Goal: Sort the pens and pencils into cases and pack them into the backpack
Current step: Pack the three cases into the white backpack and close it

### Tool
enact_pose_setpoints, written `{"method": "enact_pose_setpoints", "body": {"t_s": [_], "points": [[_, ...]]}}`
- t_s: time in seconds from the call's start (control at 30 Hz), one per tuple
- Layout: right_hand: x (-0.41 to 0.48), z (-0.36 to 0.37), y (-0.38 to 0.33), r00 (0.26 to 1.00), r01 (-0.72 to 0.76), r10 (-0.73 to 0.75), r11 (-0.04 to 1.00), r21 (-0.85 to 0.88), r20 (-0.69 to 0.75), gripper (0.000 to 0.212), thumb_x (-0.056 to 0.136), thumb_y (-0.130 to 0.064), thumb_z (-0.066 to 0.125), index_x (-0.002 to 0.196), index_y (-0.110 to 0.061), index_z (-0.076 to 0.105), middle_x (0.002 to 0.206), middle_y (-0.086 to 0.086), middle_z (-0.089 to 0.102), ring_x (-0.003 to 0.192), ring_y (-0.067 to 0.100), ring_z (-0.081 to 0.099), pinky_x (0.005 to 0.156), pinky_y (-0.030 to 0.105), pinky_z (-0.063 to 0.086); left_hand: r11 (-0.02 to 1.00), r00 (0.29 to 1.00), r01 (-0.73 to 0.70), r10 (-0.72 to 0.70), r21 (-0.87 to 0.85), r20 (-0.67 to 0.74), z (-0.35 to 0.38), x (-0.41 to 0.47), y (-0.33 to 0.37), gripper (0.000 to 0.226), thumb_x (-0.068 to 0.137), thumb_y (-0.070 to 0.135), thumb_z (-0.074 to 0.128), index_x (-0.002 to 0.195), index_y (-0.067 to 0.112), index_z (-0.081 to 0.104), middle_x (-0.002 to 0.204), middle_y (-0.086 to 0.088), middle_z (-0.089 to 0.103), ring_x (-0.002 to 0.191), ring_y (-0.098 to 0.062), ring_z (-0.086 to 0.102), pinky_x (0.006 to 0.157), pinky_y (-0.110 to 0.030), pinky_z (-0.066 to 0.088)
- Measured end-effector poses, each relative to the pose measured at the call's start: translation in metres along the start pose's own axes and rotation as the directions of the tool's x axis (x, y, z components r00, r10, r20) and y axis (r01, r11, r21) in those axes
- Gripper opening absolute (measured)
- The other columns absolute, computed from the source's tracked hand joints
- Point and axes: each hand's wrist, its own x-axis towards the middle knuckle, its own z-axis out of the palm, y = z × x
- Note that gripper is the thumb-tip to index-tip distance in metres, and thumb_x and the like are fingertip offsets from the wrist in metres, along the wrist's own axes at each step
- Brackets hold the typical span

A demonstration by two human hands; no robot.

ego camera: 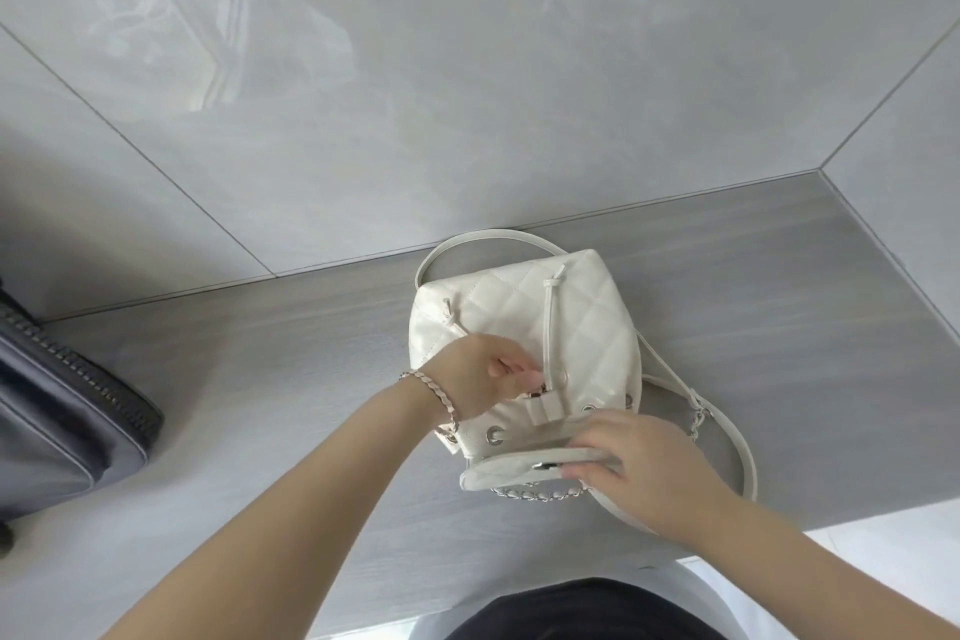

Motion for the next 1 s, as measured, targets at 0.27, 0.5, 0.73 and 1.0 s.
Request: {"method": "enact_pose_setpoints", "body": {"t_s": [0.27,0.5,0.73,1.0], "points": [[0.046,-0.026,-0.013,0.958,0.149,-0.138,0.989,0.025,-0.253,0.039,0.076,-0.047,0.054,0.060,-0.012,0.058,0.057,-0.003,0.048,0.065,0.012,0.042,0.053,0.022,0.027,0.972,0.993,0.110,-0.100,-0.207,0.056,-0.008,-0.004,0.001,0.060,0.090,0.061,0.027,0.104,0.020,0.068,0.107,0.004,0.067,0.107,-0.014,0.059,0.104,-0.032,0.040],[0.066,-0.015,-0.004,0.981,-0.046,0.109,0.933,0.356,-0.159,0.032,0.074,-0.026,0.074,0.063,0.000,0.058,0.056,-0.001,0.040,0.058,0.013,0.037,0.056,0.032,0.029,0.997,0.994,0.079,-0.080,0.015,0.080,-0.007,0.000,-0.004,0.024,0.087,0.042,0.056,0.089,0.019,0.063,0.072,0.003,0.052,0.066,-0.011,0.046,0.062,-0.021,0.035],[0.059,-0.019,0.005,0.977,-0.121,0.196,0.836,0.536,-0.086,0.027,0.075,-0.018,0.074,0.061,-0.001,0.058,0.050,-0.007,0.034,0.049,0.005,0.029,0.045,0.017,0.021,1.000,1.000,0.008,-0.008,-0.003,-0.009,0.001,0.008,0.004,0.017,0.083,0.038,0.064,0.068,0.035,0.054,0.061,0.012,0.049,0.057,-0.001,0.044,0.052,-0.008,0.035],[0.055,-0.014,0.013,0.974,-0.116,0.211,0.781,0.614,-0.086,0.033,0.075,-0.014,0.074,0.066,0.011,0.055,0.057,0.004,0.032,0.054,0.010,0.029,0.048,0.020,0.021,0.999,0.997,0.030,-0.032,-0.023,-0.069,0.006,0.009,-0.001,0.026,0.077,0.041,0.068,0.083,0.016,0.066,0.065,0.006,0.052,0.060,-0.008,0.046,0.061,-0.022,0.037]]}}
